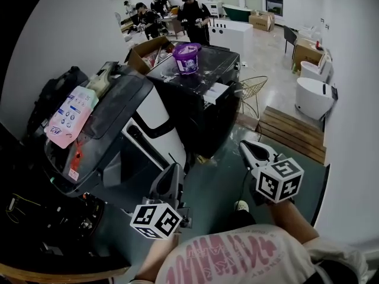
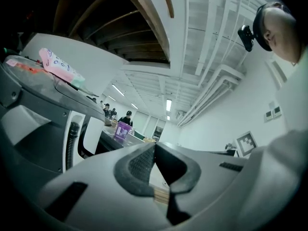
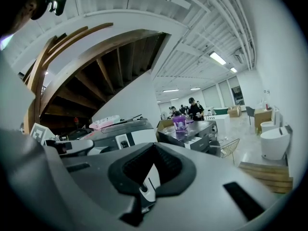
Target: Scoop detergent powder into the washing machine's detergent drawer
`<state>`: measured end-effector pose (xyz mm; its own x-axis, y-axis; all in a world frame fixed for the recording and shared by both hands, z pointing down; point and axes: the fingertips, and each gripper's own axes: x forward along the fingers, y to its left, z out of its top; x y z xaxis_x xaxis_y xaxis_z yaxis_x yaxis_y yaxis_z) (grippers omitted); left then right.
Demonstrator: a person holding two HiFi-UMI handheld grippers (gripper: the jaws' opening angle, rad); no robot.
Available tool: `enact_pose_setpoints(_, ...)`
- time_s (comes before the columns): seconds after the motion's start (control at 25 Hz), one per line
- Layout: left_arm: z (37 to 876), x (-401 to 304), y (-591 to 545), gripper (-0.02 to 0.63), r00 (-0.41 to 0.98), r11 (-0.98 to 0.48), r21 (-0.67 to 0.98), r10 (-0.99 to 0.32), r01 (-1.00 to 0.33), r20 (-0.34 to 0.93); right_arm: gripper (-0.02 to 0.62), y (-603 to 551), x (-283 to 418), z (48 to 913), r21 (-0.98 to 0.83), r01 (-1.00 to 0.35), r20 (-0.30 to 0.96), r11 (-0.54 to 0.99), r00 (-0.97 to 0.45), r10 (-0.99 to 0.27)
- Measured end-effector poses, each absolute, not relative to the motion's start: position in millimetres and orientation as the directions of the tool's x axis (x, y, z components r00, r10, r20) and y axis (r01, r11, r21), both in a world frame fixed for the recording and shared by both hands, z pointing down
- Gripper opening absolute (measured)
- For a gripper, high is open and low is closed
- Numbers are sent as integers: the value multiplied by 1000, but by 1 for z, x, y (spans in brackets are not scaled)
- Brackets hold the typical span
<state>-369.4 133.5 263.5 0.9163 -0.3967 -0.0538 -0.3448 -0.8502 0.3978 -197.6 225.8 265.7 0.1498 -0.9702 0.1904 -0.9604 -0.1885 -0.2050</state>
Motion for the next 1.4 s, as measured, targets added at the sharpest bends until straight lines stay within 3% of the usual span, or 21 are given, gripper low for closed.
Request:
enact_pose_setpoints(0.84,225,-170,20,0,856,-822,365,-505,-437,-113,-2,97,11,223,-173,-984,93,-43,28,-995)
enact_pose_setpoints(1.2,248,-104,2,0,867,-828,373,-487,-420,-104,-2,66,65,264,-202,-979,175,-15,-21,-984)
enact_pose_setpoints(1.4,274,-87,-5,0,875,-813,390,-482,-433,-34,-2,57,82,296,-252,-967,223,-26,-32,-974)
